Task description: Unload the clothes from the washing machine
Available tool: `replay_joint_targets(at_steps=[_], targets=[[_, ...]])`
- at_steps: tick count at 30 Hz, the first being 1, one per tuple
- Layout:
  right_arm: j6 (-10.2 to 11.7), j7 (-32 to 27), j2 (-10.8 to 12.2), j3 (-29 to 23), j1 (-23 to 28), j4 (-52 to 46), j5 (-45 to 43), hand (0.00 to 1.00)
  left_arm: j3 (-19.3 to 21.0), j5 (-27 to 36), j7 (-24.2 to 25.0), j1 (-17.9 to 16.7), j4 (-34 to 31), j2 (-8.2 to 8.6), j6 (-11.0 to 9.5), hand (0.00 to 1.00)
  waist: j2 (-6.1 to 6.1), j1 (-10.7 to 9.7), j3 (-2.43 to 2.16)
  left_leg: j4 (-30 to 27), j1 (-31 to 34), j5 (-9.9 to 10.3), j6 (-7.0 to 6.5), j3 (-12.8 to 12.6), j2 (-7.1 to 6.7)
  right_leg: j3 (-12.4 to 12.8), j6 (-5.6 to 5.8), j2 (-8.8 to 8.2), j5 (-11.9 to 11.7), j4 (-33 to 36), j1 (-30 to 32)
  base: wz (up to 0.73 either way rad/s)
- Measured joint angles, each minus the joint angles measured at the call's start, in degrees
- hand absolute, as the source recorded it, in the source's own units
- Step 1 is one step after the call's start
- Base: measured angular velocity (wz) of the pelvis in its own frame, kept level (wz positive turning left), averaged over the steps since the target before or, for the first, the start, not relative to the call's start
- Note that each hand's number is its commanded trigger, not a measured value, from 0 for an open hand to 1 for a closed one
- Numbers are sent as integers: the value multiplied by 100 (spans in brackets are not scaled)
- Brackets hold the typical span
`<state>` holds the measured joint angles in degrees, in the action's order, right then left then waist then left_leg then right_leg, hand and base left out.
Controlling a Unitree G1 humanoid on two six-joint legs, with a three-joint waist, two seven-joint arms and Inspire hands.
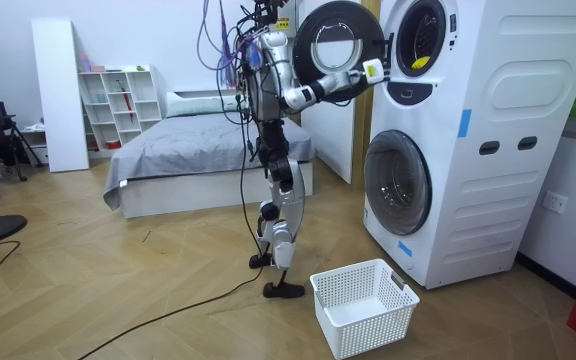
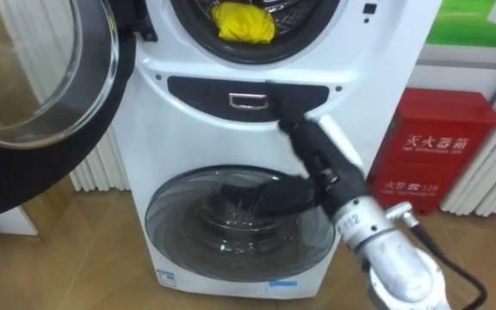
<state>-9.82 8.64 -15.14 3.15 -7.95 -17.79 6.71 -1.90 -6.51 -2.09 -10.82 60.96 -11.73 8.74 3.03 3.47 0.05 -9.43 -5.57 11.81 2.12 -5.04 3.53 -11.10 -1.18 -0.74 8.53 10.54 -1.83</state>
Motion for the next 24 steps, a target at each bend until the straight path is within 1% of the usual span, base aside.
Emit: replay_joint_targets(at_steps=[3,5,6,9,12,16,20,24], targets=[[0,-49,-2,1,-245,0,2,0,9,-4,2,-5,-73,-10,1,0,18,29,2,5,-2,0,0,-4,-8,-1,5,-5,3,-17,-9,0],[0,-99,-1,5,-369,1,2,0,67,7,1,0,-81,-8,1,0,19,67,1,6,-6,0,0,-1,-9,-3,8,-4,0,-50,-16,0],[0,-147,-2,4,-423,2,-34,0,155,6,5,1,-98,4,1,0,22,119,-1,8,-8,0,0,3,-8,-5,10,-1,-3,-62,-14,0],[-16,-199,-2,7,-446,2,-67,0,284,8,32,-27,-129,13,1,0,26,181,-3,15,-6,0,0,34,-7,-28,10,-4,-3,-63,-21,2],[-31,-228,-2,19,-517,81,-172,0,286,2,37,4,-131,29,10,0,18,184,2,26,-7,0,0,45,-7,-23,10,-6,-3,-57,-18,2],[-131,-269,-1,17,-724,134,-205,0,291,0,38,14,-131,51,70,0,29,181,4,49,5,0,0,44,-7,-25,11,-6,-2,-57,-16,0],[-173,-277,5,25,-873,174,-392,0,370,-22,38,112,-126,79,136,0,61,199,14,46,12,0,0,44,-9,-40,11,-12,-2,-57,-15,0],[-284,-310,5,23,-972,339,-511,0,423,-37,7,161,-142,75,225,0,112,316,1,23,13,0,0,45,-13,-34,11,-13,-2,-53,-16,0]])
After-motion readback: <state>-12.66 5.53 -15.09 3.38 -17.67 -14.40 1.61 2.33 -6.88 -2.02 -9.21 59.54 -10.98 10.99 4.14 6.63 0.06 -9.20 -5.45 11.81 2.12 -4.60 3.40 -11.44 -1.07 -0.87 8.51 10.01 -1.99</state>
